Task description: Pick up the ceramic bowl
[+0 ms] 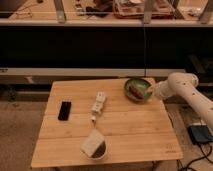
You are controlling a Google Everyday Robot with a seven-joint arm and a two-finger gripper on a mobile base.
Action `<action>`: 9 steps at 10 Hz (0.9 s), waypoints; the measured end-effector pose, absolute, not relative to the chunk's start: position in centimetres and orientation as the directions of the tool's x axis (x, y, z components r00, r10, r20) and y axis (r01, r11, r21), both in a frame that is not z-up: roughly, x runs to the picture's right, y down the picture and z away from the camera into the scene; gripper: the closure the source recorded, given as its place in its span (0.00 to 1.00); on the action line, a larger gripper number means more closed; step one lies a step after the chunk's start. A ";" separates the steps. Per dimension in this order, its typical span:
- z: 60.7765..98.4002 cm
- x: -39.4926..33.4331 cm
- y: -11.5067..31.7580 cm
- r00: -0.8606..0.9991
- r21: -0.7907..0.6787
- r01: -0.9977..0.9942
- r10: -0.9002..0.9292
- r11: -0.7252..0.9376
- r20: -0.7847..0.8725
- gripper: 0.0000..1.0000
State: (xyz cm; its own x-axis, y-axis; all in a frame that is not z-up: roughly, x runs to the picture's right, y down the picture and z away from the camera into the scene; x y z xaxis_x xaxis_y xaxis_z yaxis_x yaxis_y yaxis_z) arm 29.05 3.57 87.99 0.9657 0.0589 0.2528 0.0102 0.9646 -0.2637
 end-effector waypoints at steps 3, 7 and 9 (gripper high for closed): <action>89.6 28.9 3.4 0.969 -0.268 0.026 0.042 0.963 0.244 0.50; 91.7 28.4 4.0 0.971 -0.289 0.047 0.025 0.956 0.239 0.50; 92.6 28.3 4.5 0.970 -0.304 0.045 0.031 0.952 0.242 0.50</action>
State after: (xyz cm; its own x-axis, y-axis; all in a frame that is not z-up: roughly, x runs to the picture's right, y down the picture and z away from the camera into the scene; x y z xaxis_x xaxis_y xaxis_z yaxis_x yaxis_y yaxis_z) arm 28.28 4.47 92.56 0.9698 0.0312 0.2417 0.0452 0.9515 -0.3042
